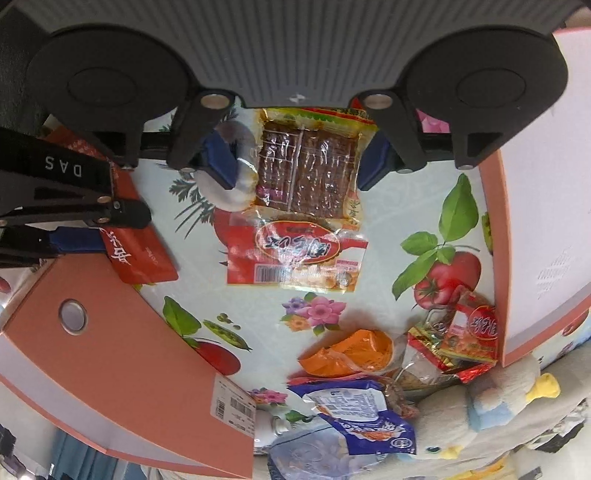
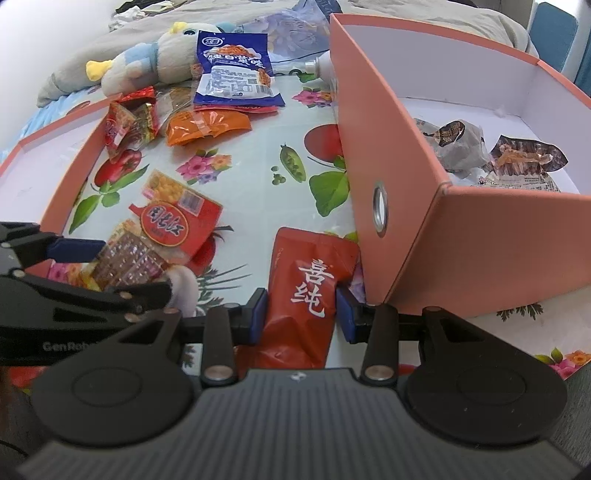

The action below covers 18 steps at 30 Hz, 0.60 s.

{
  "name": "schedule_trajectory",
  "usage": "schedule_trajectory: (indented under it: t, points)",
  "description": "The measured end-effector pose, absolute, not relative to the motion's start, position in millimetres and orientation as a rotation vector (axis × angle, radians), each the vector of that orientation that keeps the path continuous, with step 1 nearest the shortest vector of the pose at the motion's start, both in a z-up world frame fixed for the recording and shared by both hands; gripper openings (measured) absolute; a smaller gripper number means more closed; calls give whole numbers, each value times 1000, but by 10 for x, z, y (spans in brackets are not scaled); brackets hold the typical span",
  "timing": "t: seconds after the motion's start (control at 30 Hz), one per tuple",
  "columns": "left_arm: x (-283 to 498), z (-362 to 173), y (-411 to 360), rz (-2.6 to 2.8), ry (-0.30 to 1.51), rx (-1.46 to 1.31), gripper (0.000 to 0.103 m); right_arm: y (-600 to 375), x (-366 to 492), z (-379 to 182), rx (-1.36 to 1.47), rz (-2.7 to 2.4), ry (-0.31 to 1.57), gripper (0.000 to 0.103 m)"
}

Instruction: Organize snacks

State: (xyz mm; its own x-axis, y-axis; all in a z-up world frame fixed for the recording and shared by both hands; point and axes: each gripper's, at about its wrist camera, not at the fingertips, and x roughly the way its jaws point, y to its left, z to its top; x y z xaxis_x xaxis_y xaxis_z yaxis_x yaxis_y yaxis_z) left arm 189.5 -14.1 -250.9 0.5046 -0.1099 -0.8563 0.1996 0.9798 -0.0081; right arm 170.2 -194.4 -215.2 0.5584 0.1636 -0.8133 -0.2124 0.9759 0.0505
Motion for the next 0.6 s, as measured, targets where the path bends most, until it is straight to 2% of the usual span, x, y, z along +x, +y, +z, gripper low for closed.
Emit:
schedule_trajectory:
  t: [0.07, 0.17, 0.2, 0.3, 0.33, 0.43, 0.47, 0.6]
  points:
    - [1875, -2493, -110, -174, 1024, 74, 69, -1943, 1688, -2145, -62, 229, 955, 43]
    - [1868, -2443, -21, -144, 1026, 3, 56, -1939, 1669, -2133, -66, 242, 958, 43]
    - [1864, -2429, 13, -135, 1026, -22, 43, -1937, 1665, -2128, -66, 247, 960, 43]
    - [1858, -2406, 120, -114, 1033, -102, 40, -1930, 1647, -2096, -67, 262, 956, 43]
    - [1845, -2400, 132, -107, 1029, -112, 34, -1926, 1644, -2085, -70, 265, 952, 43]
    - [1797, -2373, 147, -93, 1018, -150, 30, -1928, 1633, -2051, -75, 275, 945, 43]
    - [1780, -2363, 149, -92, 1012, -161, 23, -1933, 1630, -2045, -77, 278, 945, 43]
    - [1716, -2306, 162, -86, 997, -218, 17, -1953, 1609, -2037, -77, 292, 949, 43]
